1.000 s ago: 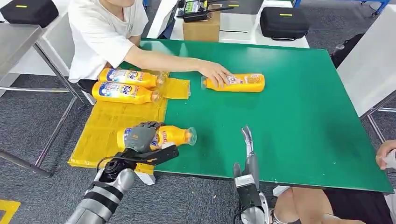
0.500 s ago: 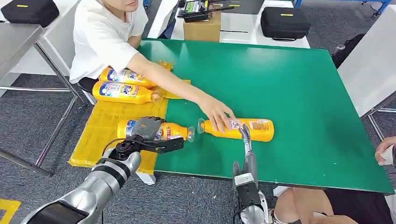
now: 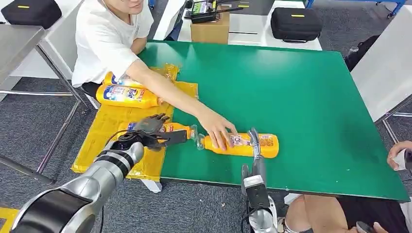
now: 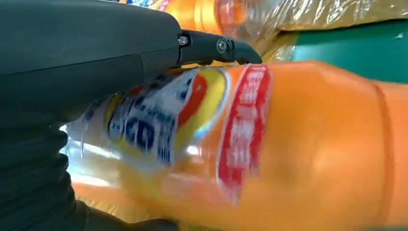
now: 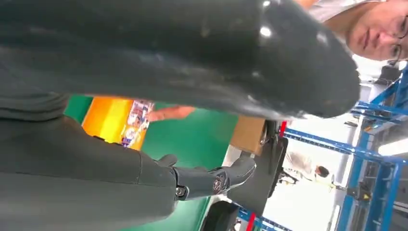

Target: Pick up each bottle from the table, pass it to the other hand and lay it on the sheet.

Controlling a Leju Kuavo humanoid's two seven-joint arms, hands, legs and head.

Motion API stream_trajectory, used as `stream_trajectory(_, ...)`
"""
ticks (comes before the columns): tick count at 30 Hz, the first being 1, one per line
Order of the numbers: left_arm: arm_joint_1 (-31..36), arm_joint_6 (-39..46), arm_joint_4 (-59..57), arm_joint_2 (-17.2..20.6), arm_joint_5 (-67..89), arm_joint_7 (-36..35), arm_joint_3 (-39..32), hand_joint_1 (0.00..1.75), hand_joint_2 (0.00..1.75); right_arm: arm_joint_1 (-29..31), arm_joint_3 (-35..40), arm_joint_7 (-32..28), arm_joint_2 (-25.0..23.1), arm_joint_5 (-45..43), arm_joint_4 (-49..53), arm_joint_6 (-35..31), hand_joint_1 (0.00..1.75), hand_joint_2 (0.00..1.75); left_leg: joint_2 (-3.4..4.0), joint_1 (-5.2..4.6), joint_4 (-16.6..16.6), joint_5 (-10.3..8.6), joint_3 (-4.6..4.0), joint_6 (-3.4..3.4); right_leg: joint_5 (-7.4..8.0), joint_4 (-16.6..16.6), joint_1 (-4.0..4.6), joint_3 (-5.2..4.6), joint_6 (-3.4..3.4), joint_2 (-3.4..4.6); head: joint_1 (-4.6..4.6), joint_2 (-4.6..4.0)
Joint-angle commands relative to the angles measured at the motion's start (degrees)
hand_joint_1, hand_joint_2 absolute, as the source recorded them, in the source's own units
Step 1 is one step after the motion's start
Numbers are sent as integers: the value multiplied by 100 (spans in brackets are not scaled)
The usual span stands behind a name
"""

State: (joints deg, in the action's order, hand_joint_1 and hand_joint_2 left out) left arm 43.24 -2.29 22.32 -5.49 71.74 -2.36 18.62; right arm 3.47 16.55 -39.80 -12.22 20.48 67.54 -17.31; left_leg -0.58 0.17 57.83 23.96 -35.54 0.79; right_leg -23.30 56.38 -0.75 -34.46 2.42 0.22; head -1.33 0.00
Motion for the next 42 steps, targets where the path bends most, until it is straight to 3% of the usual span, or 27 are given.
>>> stream_trajectory(1,-60,-360,-361,26,-1235,1118,-1156,0,175,118,145,-20,166,-306,-424,-255,0,0,22,1,-9,13,38,-3,-7,-11,3,33,-8,16,0,0)
stream_trajectory(6,-308,-811,73,205,-2025,1871,-1493,0,175,35,150,-20,323,-513,-404,-359,0,0,-1,-2,-9,5,22,-1,-5,-11,-2,24,-5,7,0,0)
stream_trajectory(8,-540,-1170,697,332,-2544,2262,-1444,0,175,-6,18,-20,342,-810,-435,-42,0,0,4,-3,-10,7,30,-2,-5,-12,-2,33,-6,12,0,0)
stream_trajectory(10,-926,-1398,1586,538,-3057,2265,-1093,0,175,-85,-272,-20,263,-1285,-401,673,0,0,15,-1,-15,12,48,-4,-7,-18,1,48,-11,19,0,0)
stream_trajectory(14,-1194,-1500,2154,682,-3385,2103,-889,0,175,-139,-372,-20,243,-1279,-367,737,0,0,11,-1,-11,12,40,-5,-10,-11,0,39,-10,14,2,0)
stream_trajectory(16,-1409,-1286,2723,914,-3783,2137,-425,0,175,-233,-417,-20,238,-1143,-170,689,0,0,13,1,-5,14,35,-5,-12,-6,2,33,-10,12,0,0)
stream_trajectory(19,-2290,-1046,4372,1251,-4686,1960,-356,0,175,-454,-828,-2,-45,-1482,-54,748,0,0,11,2,-4,15,30,-5,-15,-4,4,26,-11,8,0,0)
stream_trajectory(21,-2868,-805,5248,1087,-5180,1910,-645,0,175,-597,-925,246,-170,-1539,174,584,0,0,20,2,-4,15,23,-5,-12,-2,3,16,-10,18,0,0)
stream_trajectory(23,-3385,-388,5999,677,-5703,1999,-933,0,175,-762,-744,326,-130,-1295,497,310,0,0,36,-1,-4,29,36,-4,-21,-2,0,23,-10,27,2,0)
stream_trajectory(26,-3419,-217,6127,584,-5724,1960,-850,0,175,-820,-661,300,-83,-1191,633,217,0,0,15,0,3,30,23,-5,-27,0,1,16,-10,5,0,0)
stream_trajectory(28,-3572,232,6343,151,-6389,2354,-1112,0,175,-802,-504,-20,52,-433,723,-644,0,0,4,1,4,26,12,-6,-27,-1,2,7,-12,-1,0,-2)
stream_trajectory(30,-3950,523,6813,-41,-6962,2527,-1086,0,175,-707,-287,129,333,-141,709,-767,0,0,0,0,1,17,-5,-4,-19,-6,0,-6,-8,0,2,0)
stream_trajectory(32,-4231,1131,7105,-465,-7671,2741,-1226,0,175,-445,-297,235,626,201,520,-920,0,0,20,-2,1,23,3,-3,-18,-7,-2,-3,-8,14,0,0)
stream_trajectory(33,-4322,1322,7186,-506,-7772,2832,-1100,0,175,-290,-412,391,724,-23,388,-596,0,175,20,-6,-1,26,11,1,-18,-14,-5,10,-3,12,0,0)
stream_trajectory(34,-4463,1406,7291,-465,-7890,2880,-973,0,175,-112,-603,409,768,-215,265,-332,0,175,23,-3,0,29,14,1,-19,-15,-2,13,-6,14,0,0)
stream_trajectory(36,-4578,1525,7295,-485,-8201,2873,-860,0,175,201,-675,377,894,388,-70,-728,0,175,20,-6,-3,23,9,0,-15,-14,-5,8,-5,12,-2,0)
stream_trajectory(37,-4648,1530,7256,-497,-8350,2849,-809,0,175,414,-665,541,994,483,-325,-586,0,175,20,-9,-5,17,1,1,-8,-17,-7,-1,-2,14,0,0)
stream_trajectory(41,-4637,1539,7221,-484,-8380,2871,-806,0,175,453,-706,538,973,477,-396,-581,0,175,9,-7,-5,17,5,-2,-10,-15,-4,6,-4,4,0,-2)
stream_trajectory(42,-4642,1031,7146,-370,-9003,2339,-685,0,175,492,-616,569,1032,697,-469,-701,0,175,8,-3,-3,22,17,-3,-15,-17,1,19,-8,1,0,0)
